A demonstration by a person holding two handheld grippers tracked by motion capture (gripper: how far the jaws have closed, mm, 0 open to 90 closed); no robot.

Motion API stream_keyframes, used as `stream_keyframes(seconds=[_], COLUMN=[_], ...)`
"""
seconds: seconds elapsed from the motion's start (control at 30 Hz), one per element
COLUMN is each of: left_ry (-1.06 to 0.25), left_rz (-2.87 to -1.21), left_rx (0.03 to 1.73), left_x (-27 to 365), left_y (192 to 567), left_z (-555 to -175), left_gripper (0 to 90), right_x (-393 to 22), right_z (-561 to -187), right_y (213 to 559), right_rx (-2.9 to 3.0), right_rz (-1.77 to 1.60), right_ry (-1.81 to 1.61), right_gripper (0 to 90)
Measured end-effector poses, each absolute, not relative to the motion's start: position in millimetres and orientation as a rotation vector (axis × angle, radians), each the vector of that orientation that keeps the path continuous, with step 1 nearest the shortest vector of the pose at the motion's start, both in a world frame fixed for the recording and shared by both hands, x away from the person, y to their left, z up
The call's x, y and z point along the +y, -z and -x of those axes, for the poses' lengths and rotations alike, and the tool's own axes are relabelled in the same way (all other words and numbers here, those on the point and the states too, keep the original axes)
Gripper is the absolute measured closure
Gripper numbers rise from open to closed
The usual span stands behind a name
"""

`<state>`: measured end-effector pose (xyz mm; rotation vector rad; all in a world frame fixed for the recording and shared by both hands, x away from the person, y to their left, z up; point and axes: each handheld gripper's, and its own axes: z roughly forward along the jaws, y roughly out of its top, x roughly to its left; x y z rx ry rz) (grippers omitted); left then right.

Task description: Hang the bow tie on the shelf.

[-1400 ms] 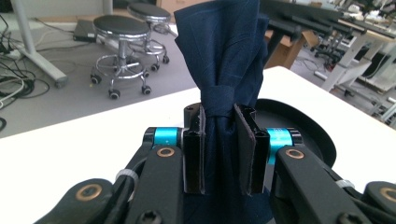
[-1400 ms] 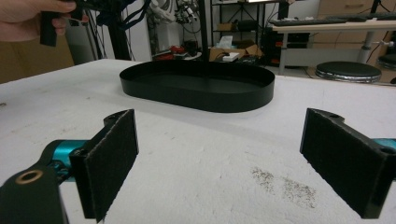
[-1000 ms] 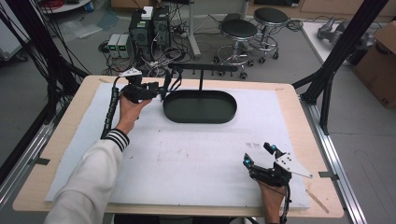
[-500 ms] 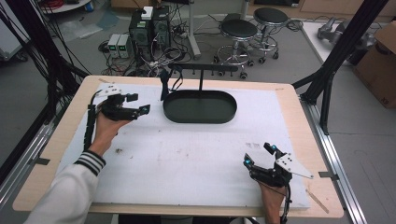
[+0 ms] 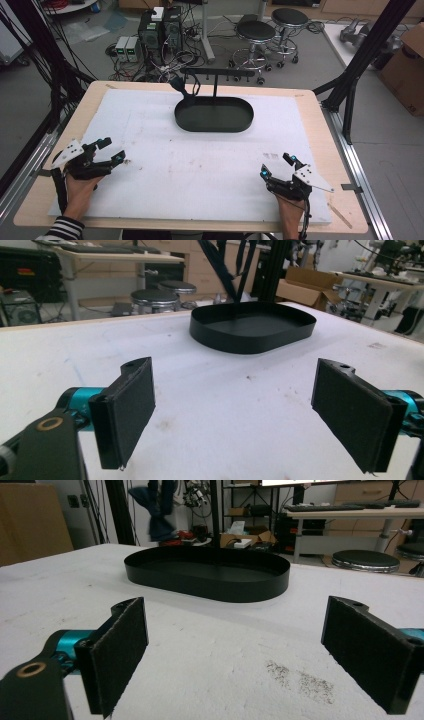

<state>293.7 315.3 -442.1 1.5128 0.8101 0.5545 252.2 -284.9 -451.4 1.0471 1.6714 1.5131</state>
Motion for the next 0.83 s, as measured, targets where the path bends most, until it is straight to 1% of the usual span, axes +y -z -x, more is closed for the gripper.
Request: stream_keyframes(seconds=[0.17, 0.2, 0.5, 0.83], left_ry=[-0.65, -0.652, -0.661, -0.648], left_rz=[-1.456, -1.455, -1.467, -1.438], left_rx=[0.798, 0.795, 0.776, 0.78], left_x=[318.7, 317.9, 316.6, 319.8], left_y=[451.3, 451.5, 452.4, 453.1], left_z=[-278.7, -278.1, -276.7, -276.5], left_gripper=[20.5, 21.5, 20.6, 19.2], right_x=[-283.9, -284.0, -282.8, -282.9], right_z=[-251.4, -251.5, -251.4, -249.7], right_y=[451.4, 451.4, 451.3, 451.8], right_rx=[1.667, 1.67, 1.672, 1.654], right_rz=[-1.053, -1.055, -1.048, -1.041], right_ry=[-1.504, -1.504, -1.493, -1.494], right_gripper=[10.5, 10.5, 10.5, 10.4])
